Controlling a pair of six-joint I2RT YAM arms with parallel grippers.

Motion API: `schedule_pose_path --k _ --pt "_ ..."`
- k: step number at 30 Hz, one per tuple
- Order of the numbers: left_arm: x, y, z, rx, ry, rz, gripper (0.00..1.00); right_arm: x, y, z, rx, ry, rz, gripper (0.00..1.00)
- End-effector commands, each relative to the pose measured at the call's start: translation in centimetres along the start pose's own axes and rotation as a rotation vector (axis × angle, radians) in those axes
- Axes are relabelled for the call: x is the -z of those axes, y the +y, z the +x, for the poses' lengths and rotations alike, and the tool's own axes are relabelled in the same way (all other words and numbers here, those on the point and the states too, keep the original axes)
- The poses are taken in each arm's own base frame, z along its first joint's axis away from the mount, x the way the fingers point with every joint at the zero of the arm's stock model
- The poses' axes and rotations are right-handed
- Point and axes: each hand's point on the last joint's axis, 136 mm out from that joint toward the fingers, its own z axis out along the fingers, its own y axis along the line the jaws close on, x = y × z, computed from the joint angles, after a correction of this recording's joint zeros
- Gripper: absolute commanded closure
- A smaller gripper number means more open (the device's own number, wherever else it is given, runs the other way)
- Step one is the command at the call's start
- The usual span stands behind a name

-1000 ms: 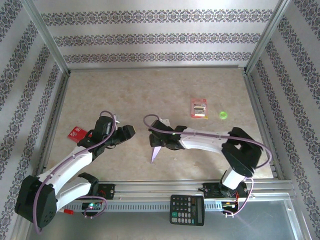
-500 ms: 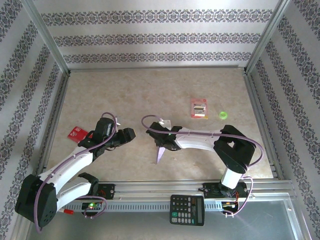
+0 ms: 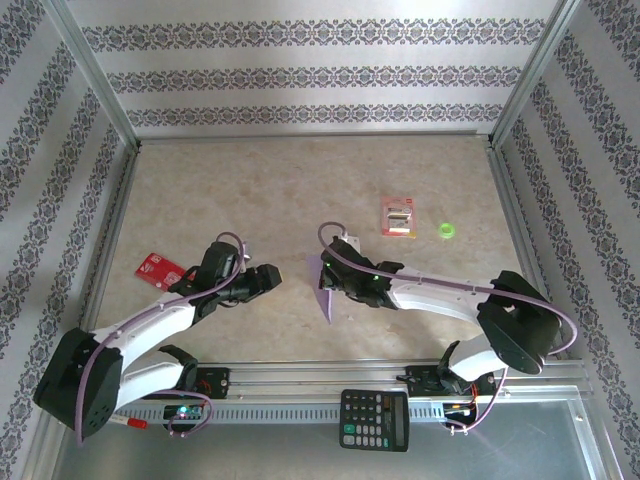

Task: Fold a paper plane with a square sheet of paper (pick it up from the middle)
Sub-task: Turn over a paper plane at the center of the table.

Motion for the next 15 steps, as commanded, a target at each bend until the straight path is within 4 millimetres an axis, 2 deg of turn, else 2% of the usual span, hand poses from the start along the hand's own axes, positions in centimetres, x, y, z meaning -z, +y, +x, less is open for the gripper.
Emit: schedule_pose_path --k 1,8,15 --pt "-0.6 -2.2 -0.4 0.044 -0.008 0.114 0.38 0.1 2.9 -0.8 -0.103 -0.033 -0.210 1.00" --pt "-2.5 -2.9 0.9 0.030 0.055 0.111 0.37 -2.0 -1.5 0.8 -0.189 -0.020 -0.188 1.00" --pt "-5.2 -3.5 2.8 0.016 0.148 0.101 0.39 -2.6 -3.4 1.8 -0.210 -0.026 -0.160 1.00"
